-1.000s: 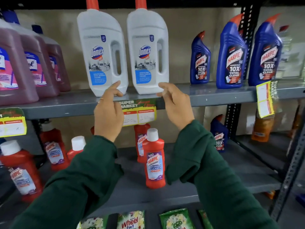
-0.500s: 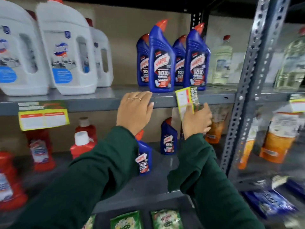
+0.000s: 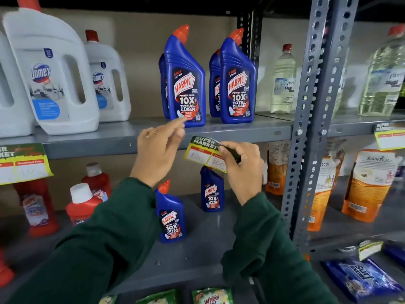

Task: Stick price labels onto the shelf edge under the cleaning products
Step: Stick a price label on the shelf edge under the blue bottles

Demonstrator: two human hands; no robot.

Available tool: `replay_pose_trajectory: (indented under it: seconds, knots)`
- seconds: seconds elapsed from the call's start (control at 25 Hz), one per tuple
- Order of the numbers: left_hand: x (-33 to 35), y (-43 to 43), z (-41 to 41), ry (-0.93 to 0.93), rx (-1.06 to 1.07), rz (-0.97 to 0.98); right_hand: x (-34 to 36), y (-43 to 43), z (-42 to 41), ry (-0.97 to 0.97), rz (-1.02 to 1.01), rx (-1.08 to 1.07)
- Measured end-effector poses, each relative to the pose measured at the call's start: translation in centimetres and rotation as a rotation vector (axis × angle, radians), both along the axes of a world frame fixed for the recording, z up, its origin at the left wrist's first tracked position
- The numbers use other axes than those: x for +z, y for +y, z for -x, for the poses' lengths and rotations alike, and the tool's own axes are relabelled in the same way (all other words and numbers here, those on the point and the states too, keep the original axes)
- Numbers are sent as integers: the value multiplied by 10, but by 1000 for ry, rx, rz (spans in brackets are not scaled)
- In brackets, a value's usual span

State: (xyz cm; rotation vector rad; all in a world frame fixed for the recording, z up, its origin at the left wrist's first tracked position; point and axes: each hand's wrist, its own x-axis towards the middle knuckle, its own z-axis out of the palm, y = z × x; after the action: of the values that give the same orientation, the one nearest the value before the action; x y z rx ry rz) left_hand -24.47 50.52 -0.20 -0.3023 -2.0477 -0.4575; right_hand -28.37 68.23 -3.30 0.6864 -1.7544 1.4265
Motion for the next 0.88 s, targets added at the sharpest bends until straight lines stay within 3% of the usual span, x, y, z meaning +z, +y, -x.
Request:
replay_pose_trajectory:
  seconds: [0.12, 0.2, 0.4, 0.88]
  knots:
    - [-3, 14, 13, -34, -13, 124, 11, 8, 20, 200, -115, -32]
    - [-7, 14, 17, 2, -23, 50, 14, 9, 29, 263, -181, -27]
    - [-6, 16, 18, 13, -52, -62, 21, 8, 45, 203, -285, 53]
    - [-11, 22, 18, 63, 16, -89, 18, 7, 52, 218, -213, 95]
